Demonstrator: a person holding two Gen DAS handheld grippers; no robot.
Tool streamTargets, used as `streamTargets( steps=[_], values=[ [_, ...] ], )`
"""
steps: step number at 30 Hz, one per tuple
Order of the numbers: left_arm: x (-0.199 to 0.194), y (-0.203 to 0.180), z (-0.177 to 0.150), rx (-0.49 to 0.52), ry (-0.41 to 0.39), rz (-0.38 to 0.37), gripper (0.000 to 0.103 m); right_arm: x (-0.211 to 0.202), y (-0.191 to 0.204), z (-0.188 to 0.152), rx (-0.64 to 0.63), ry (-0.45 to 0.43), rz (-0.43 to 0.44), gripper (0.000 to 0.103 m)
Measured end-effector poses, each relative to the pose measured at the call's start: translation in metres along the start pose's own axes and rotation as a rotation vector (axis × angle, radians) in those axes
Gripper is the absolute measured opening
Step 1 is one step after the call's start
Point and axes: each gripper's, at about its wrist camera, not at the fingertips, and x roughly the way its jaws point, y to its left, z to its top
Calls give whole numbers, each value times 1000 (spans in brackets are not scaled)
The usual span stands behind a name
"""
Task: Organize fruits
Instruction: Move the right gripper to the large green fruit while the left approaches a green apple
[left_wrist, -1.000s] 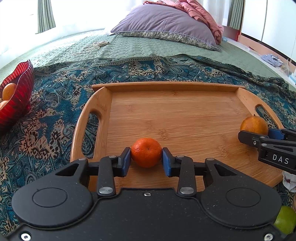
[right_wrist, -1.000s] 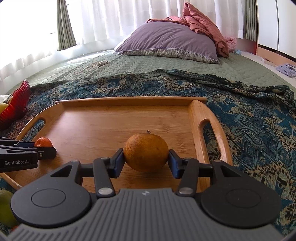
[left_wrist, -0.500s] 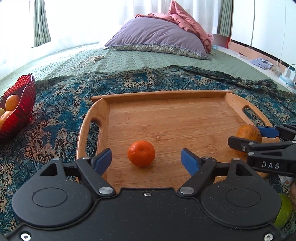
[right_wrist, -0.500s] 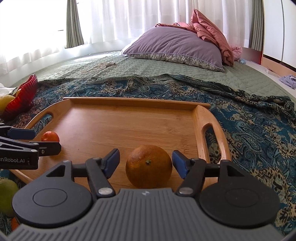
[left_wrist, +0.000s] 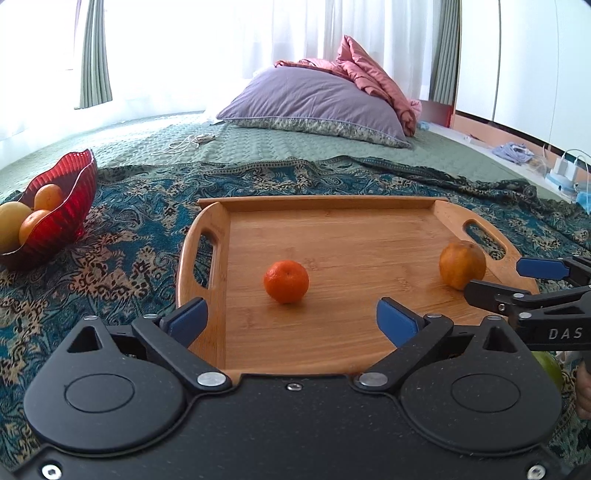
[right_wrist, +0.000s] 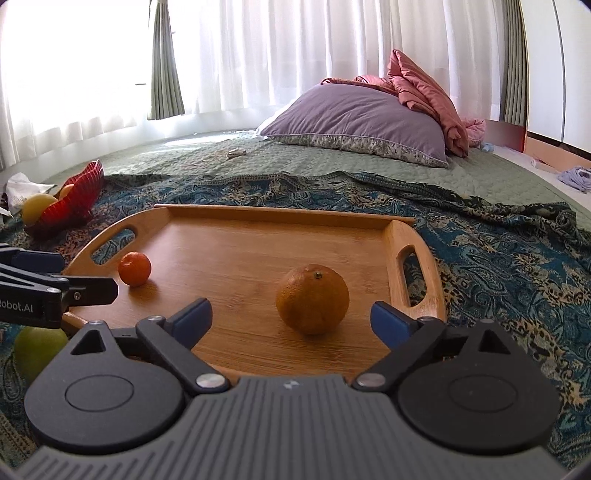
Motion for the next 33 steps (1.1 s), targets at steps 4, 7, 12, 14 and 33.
streamTargets(
  steps=[4,7,12,14,33],
  values=[
    [-11,0,-11,-2,-16,-4,99,-14,1,-7,4,-32,14,103],
    [-19,-1,-20,-2,-22,-7,99,-20,2,-13,-4,-43,6,103],
    [-31,-3,-34,6,-41,-5,100,-32,3,-27,20,-57,13,103],
    [-36,-4,-39,11,-48,-3,100,-36,5,-32,19,-67,8,103],
    [-54,-6,-68,25,-76,3,102,-55,16,-72,52,-93,2,103]
  ],
)
